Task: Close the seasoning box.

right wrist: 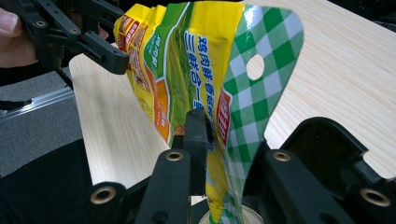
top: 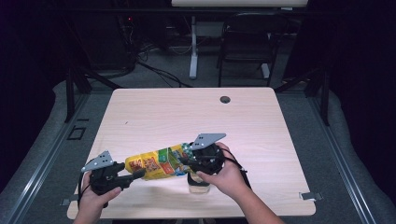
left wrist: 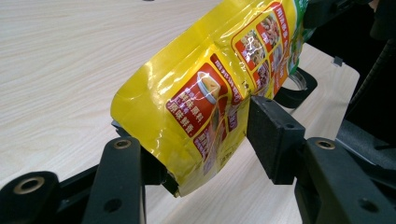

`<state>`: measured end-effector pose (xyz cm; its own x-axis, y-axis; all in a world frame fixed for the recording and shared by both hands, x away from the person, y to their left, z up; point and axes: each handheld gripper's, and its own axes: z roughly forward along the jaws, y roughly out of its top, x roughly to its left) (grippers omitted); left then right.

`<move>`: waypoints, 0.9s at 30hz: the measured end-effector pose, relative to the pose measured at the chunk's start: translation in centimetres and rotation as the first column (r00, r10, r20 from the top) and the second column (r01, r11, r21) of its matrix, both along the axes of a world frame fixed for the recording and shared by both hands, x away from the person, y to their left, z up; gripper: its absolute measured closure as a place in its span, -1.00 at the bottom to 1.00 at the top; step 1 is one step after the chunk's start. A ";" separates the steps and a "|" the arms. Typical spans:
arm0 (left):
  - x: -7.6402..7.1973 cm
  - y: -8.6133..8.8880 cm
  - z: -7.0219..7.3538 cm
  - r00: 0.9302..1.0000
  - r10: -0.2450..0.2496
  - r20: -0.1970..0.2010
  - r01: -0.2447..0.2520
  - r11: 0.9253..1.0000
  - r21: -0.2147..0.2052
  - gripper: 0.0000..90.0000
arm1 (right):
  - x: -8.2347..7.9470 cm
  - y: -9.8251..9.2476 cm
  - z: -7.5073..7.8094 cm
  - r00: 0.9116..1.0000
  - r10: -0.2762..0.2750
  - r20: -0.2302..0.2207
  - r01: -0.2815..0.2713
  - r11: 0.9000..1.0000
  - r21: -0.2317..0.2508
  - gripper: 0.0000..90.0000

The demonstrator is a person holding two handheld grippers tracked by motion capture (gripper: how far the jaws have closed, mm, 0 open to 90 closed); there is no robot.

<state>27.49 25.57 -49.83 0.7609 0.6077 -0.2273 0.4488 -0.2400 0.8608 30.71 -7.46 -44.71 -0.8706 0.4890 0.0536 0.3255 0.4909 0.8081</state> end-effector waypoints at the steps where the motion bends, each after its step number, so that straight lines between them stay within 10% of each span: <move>1: 0.0 0.0 0.1 1.000 0.000 0.002 0.000 1.000 -0.007 0.15 | 0.0 0.0 0.0 1.000 -0.002 0.000 0.002 1.000 0.008 0.71; 27: -0.4 0.2 1.0 1.000 -0.014 0.015 0.014 0.998 -0.059 0.22 | -0.9 -2.6 0.3 1.000 -0.018 0.011 0.017 0.996 0.086 0.93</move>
